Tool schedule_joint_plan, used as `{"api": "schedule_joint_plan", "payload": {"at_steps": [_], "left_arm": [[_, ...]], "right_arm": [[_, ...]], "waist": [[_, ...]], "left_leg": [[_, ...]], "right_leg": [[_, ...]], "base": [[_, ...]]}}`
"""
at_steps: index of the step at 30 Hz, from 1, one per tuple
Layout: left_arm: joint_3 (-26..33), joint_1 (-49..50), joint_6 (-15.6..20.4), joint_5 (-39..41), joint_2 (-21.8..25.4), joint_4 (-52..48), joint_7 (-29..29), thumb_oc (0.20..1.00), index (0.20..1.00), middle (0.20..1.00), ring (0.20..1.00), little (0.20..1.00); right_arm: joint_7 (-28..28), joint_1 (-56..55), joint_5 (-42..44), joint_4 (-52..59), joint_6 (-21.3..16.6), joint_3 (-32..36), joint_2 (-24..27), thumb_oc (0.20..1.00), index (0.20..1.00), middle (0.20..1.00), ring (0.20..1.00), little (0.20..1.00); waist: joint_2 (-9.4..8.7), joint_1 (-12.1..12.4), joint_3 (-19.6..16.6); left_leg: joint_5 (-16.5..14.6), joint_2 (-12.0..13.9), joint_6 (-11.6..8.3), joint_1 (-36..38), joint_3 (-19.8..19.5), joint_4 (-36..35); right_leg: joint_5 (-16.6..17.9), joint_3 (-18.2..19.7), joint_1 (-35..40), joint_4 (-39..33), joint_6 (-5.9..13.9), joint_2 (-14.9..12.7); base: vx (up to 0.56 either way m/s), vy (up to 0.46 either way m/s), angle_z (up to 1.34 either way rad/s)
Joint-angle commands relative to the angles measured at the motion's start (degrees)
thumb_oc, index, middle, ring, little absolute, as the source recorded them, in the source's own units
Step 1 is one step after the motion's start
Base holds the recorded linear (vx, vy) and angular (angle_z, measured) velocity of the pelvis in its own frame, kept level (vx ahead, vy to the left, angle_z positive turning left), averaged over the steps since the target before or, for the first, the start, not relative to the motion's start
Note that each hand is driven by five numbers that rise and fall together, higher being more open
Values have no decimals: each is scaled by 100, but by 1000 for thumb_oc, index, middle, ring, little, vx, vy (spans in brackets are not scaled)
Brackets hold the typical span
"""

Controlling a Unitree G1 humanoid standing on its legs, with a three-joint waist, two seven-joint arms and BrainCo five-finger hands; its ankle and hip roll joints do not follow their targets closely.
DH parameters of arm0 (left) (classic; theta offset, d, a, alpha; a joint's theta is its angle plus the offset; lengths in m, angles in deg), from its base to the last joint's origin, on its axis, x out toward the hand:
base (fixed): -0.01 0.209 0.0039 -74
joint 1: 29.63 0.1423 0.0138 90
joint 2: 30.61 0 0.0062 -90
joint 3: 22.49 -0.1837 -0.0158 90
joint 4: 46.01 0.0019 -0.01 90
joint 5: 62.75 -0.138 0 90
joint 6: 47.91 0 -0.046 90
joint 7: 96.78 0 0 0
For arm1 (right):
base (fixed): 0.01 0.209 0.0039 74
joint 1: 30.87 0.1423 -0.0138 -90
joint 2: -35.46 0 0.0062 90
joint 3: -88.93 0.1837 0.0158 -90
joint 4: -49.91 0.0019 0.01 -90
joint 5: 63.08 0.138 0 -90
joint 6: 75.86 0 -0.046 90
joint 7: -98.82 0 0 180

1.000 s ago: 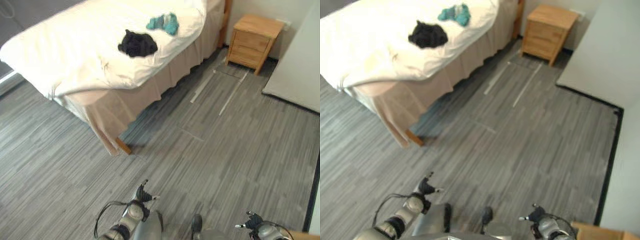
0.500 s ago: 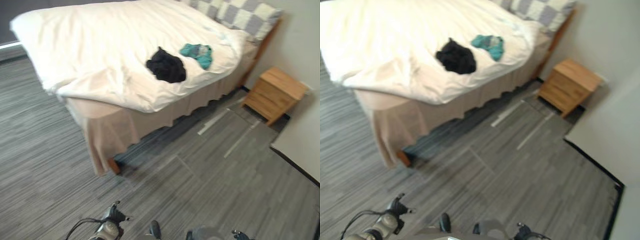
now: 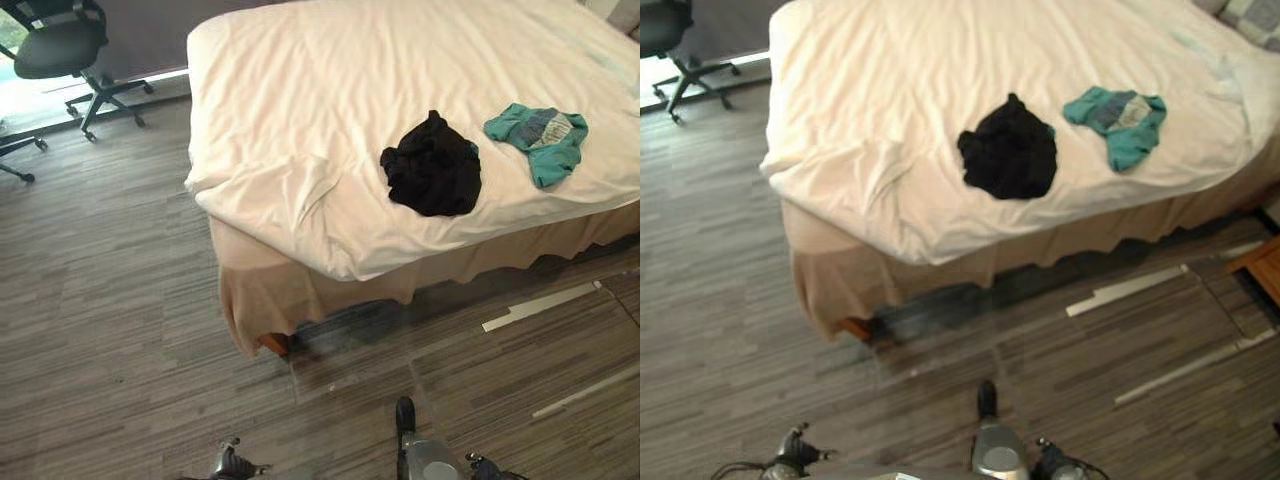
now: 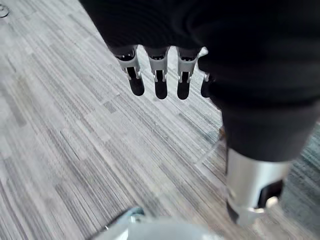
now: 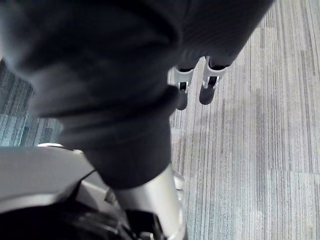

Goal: Tidy up the quilt and then pick up the clothes from the bed and put them into the laundry hamper.

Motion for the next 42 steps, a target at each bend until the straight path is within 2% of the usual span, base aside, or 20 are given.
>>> {"api": "schedule_joint_plan", "payload": {"at_steps": [1,2,3,6,9,10,13,14,16,18,21,25,28,29,33,34,37,38,40,42], "left_arm": [[-319,-527,188,468,224,-523,227,1000,1000,1000,1000,1000],[-317,-519,208,608,188,-606,236,1000,1000,1000,1000,1000],[-91,-437,275,1151,100,-694,292,1000,1000,1000,1000,1000],[206,-409,301,1840,9,-663,313,1000,1000,1000,1000,1000],[1013,-307,690,3570,-40,-1039,544,1000,1000,1000,1000,1000],[1442,-250,1007,4310,33,-1449,766,1000,1000,1000,1000,1000],[1924,-182,1390,4736,356,-2752,1016,1000,1000,1000,1000,1000],[2020,-194,1556,4366,762,-3677,1135,1000,1000,1000,1000,1000],[2053,-251,1602,4134,977,-3965,1192,1000,1000,1000,1000,1000],[2023,-471,1630,3323,1659,-4708,1264,1000,1000,1000,1000,1000],[1810,-869,1479,1851,2544,-5525,1407,1000,1000,1000,1000,1000],[1128,-1708,1136,253,3233,-6106,1624,1000,1000,1000,1000,1000],[202,-3016,696,-595,3445,-5469,1751,1000,1000,1000,1000,1000],[-472,-3915,419,-1020,3520,-4797,1845,1000,1000,1000,1000,1000],[-1120,-4848,151,-1417,3681,-4152,1995,1000,1000,1000,1000,1000],[-1566,-5527,-79,-1698,3765,-3782,2053,1000,1000,1000,1000,1000],[-2308,-6415,-317,-2055,3833,-2988,2145,1000,1000,1000,1000,1000],[-2549,-6631,-390,-2144,3817,-2662,2124,853,853,853,853,853],[-2908,-6849,-532,-2409,3765,-2168,1956,200,200,200,200,200],[-3083,-6728,-647,-2718,3656,-1689,1750,200,200,200,200,200]], "right_arm": [[303,432,156,17,-98,-5,269,1000,1000,1000,1000,1000],[315,435,115,-16,-92,-44,286,1000,1000,1000,1000,1000],[320,373,39,-20,-86,-85,332,1000,1000,1000,1000,1000],[385,367,-69,-36,-34,-76,310,1000,1000,1000,1000,1000],[501,229,-140,3,-12,-19,227,1000,1000,1000,1000,1000],[569,188,-144,126,-16,-14,215,1000,1000,1000,1000,1000],[648,4,-352,480,-26,-22,248,1000,1000,1000,1000,1000],[680,-126,-471,728,-64,-27,332,1000,1000,1000,1000,1000],[672,-171,-467,813,-99,3,387,1000,1000,1000,1000,1000],[594,-325,-446,1008,-185,70,550,1000,1000,1000,1000,1000],[407,-406,-427,892,-258,78,651,1000,1000,1000,1000,1000],[329,-180,-393,691,-293,21,690,1000,1000,1000,1000,1000],[376,98,-300,727,-349,-111,742,1000,1000,1000,1000,1000],[404,220,-222,838,-416,-190,770,1000,1000,1000,1000,1000],[455,310,-157,1071,-483,-307,799,1000,1000,1000,1000,1000],[532,274,-115,1303,-543,-402,827,1000,1000,1000,1000,1000],[615,296,-19,1325,-627,-545,726,1000,1000,1000,1000,1000],[644,322,12,1269,-636,-594,689,1000,1000,1000,1000,1000],[656,283,28,1137,-639,-661,624,1000,1000,1000,1000,1000],[673,244,18,985,-636,-688,603,1000,1000,1000,1000,1000]], "waist": [[-161,187,366],[-147,228,341],[10,330,279],[31,303,259],[0,290,114],[-16,306,89],[-27,308,44],[-27,304,103],[-26,289,127],[0,238,215],[57,166,325],[108,-12,517],[92,-207,585],[79,-326,621],[33,-431,737],[15,-525,850],[-36,-608,976],[-40,-631,1000],[-35,-658,1005],[-28,-668,983]], "left_leg": [[98,-104,322,-303,516,-802],[16,-265,372,-386,523,-1180],[220,-320,361,-229,506,-2127],[364,-236,333,2,664,-2598],[417,-228,313,351,717,-3035],[419,-234,311,485,745,-3157],[441,-204,274,686,807,-3392],[410,-176,249,739,802,-3422],[403,-176,242,739,795,-3434],[406,-173,227,700,809,-3424],[443,-176,206,567,831,-3420],[474,-158,189,231,925,-3369],[526,-128,194,-118,1068,-3273],[566,-94,190,-283,1151,-3249],[614,-44,182,-525,1179,-3195],[626,6,164,-703,1199,-3126],[651,95,137,-1051,1221,-2968],[658,115,132,-1137,1233,-2933],[671,142,120,-1206,1244,-2904],[676,156,108,-1122,1262,-2938]], "right_leg": [[-568,70,183,18,549,-388],[-607,55,234,-5,560,-353],[-713,-20,339,46,579,-196],[-759,-85,420,66,568,-126],[-765,-221,589,-14,592,-88],[-755,-202,613,-29,609,-67],[-756,-198,642,-64,650,-61],[-778,-185,647,-52,670,-67],[-781,-173,633,-47,677,-67],[-774,-159,553,-8,701,-88],[-713,-131,339,35,741,-128],[-615,-41,-184,204,819,-165],[-538,105,-691,405,842,-153],[-502,154,-918,477,874,-162],[-445,189,-1200,548,900,-185],[-430,224,-1401,602,919,-189],[-385,215,-1713,656,942,-195],[-369,195,-1795,664,951,-184],[-349,153,-1831,637,956,-176],[-351,133,-1756,587,959,-167]], "base": [[159,-54,61],[327,-64,27],[257,-24,10],[153,0,-10],[173,1,-1],[186,16,8],[127,10,25],[50,-11,23],[22,-7,8],[-6,2,2],[-53,9,-7],[-102,5,0],[-127,18,-23],[-69,8,-35],[-74,-22,-31],[-90,-47,-13],[-86,-59,-10],[-46,-44,-7],[-10,-35,-12],[27,-16,-17]]}}
